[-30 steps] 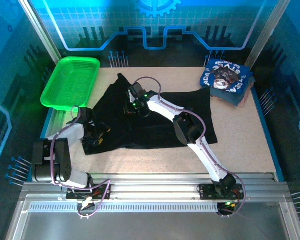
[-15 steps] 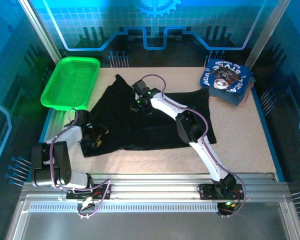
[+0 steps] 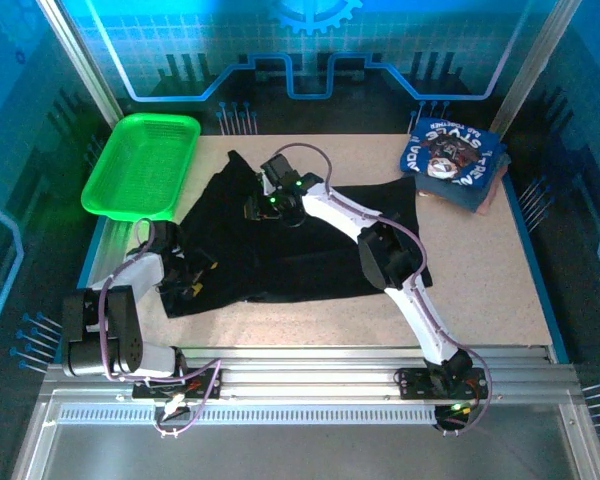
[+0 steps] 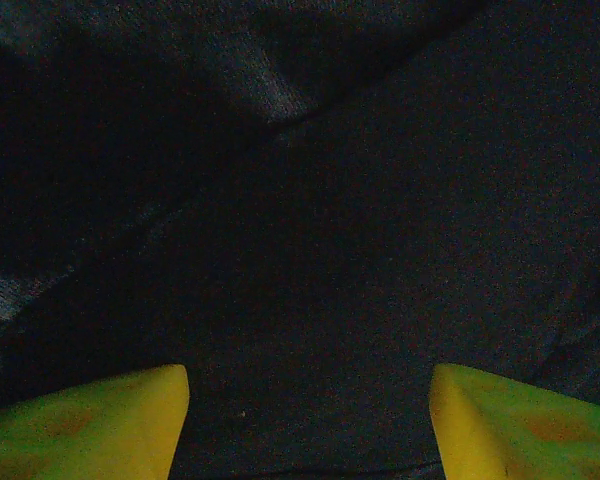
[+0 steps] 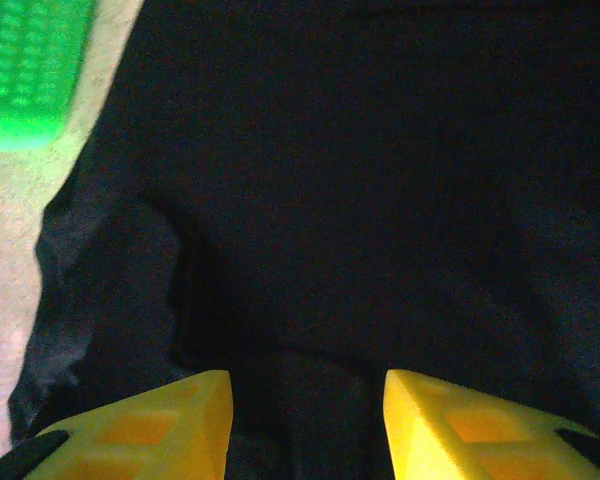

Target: Fold and stack the t-shirts

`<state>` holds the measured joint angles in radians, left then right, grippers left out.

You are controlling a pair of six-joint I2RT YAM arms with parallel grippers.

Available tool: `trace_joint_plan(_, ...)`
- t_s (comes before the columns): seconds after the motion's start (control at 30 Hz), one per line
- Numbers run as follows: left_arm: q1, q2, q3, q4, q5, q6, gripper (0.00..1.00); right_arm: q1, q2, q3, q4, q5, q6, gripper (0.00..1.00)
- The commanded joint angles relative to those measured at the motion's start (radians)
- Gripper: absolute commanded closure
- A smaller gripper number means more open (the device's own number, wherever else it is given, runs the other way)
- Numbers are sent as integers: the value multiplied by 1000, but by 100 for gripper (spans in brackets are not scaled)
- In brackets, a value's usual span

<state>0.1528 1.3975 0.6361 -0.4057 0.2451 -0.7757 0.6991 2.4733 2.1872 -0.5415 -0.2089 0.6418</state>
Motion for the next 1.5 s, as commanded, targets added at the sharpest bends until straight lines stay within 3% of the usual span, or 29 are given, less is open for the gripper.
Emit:
trace_joint_plan(0.0,11,1,-36,-84,-6,6,33,28,-9,-1,-63,-18,-35,55)
trace_joint_plan(0.5,11,-2,-39,-84,-1,11,33,83,148,147,-212,1,-59,61)
trace_joint_plan(0.57,11,-4,-41,-85,-1,12,33,88,165,166,-232,16,-54,65)
trace_joint_plan(0.73,13,-14,-43,-99,-12,19,33,69,161,171,-257,80,6,89)
trace_joint_plan(0.97,29,-48,-74,-121,-35,19,33,13,55,29,-192,153,93,100)
trace_joint_plan(1.37,36,-81,-87,-117,-23,16,33,-19,-25,-91,-137,162,143,100)
trace_joint_plan(1.47,36,-114,-89,-98,6,9,32,-26,-72,-143,-80,125,126,84)
